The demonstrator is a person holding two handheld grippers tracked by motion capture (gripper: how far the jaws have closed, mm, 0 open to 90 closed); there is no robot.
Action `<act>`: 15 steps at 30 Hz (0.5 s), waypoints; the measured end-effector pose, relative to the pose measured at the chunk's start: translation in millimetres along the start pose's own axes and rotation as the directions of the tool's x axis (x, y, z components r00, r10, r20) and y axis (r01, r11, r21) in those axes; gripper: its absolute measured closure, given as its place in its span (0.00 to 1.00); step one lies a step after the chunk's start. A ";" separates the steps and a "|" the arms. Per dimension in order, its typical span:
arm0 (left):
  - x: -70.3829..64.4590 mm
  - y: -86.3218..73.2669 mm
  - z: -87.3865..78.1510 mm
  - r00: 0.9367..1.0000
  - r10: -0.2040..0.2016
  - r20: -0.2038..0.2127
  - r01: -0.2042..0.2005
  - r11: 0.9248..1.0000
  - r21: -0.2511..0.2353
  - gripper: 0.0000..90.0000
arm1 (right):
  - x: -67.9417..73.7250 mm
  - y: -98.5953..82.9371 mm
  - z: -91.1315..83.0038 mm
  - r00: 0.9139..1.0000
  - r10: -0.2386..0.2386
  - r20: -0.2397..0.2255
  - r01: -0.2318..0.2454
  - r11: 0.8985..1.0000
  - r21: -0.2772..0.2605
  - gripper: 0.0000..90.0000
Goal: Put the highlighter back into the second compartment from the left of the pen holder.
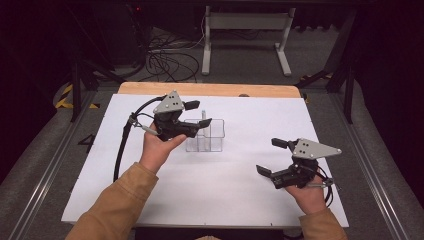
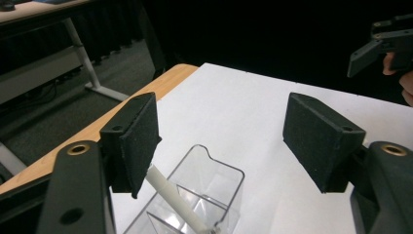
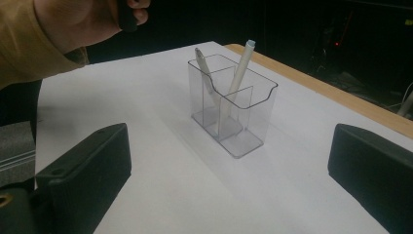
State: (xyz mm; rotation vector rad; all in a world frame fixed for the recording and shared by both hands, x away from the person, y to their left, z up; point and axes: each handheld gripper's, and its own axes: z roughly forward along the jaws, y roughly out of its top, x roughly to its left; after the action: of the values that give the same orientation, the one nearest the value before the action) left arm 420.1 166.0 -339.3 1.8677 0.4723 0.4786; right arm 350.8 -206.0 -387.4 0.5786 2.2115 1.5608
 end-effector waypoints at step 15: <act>-3.8 -17.0 -30.8 0.998 -0.052 -0.024 0.053 0.998 0.020 0.29 | -0.8 -0.3 -1.5 1.000 0.006 0.008 -0.006 1.000 0.007 0.02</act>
State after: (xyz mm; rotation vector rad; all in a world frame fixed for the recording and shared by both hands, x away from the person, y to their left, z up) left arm 398.8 193.5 -345.8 1.8665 0.5422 0.4624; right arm 350.6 -207.7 -387.2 0.5928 2.2119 1.5517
